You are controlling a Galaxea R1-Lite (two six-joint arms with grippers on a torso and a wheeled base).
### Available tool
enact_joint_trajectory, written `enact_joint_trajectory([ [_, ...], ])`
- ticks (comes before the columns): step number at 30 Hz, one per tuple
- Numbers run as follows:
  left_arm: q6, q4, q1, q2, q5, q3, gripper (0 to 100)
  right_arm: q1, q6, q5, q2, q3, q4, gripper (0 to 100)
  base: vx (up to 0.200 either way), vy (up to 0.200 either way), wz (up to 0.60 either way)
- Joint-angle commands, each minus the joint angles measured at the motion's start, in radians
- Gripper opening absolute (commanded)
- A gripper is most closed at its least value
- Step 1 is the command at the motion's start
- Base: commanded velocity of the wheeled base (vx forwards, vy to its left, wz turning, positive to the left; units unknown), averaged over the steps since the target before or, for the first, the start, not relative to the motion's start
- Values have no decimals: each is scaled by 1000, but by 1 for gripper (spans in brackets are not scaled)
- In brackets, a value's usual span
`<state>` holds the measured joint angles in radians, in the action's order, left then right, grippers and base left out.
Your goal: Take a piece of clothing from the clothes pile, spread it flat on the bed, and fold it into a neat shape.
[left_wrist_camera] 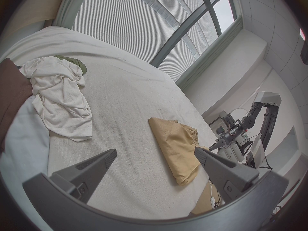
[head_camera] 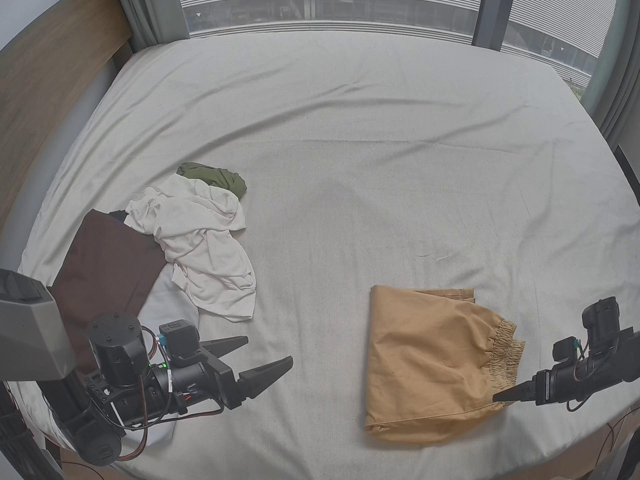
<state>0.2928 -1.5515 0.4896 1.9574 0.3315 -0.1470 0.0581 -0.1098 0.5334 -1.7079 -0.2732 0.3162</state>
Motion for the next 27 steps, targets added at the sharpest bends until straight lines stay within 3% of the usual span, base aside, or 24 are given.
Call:
enact_joint_trajectory([
  [1,0,-1,1,0,0,1,100,-6,-1,0,-58,-1,4,100,0,0,0],
  [17,2,-1,3,-14,0,1,100,-30,-8,11,-167,0,86,100,0,0,0],
  [27,0,-1,3,-22,0,3,100,-60,-18,14,-297,17,253,100,0,0,0],
])
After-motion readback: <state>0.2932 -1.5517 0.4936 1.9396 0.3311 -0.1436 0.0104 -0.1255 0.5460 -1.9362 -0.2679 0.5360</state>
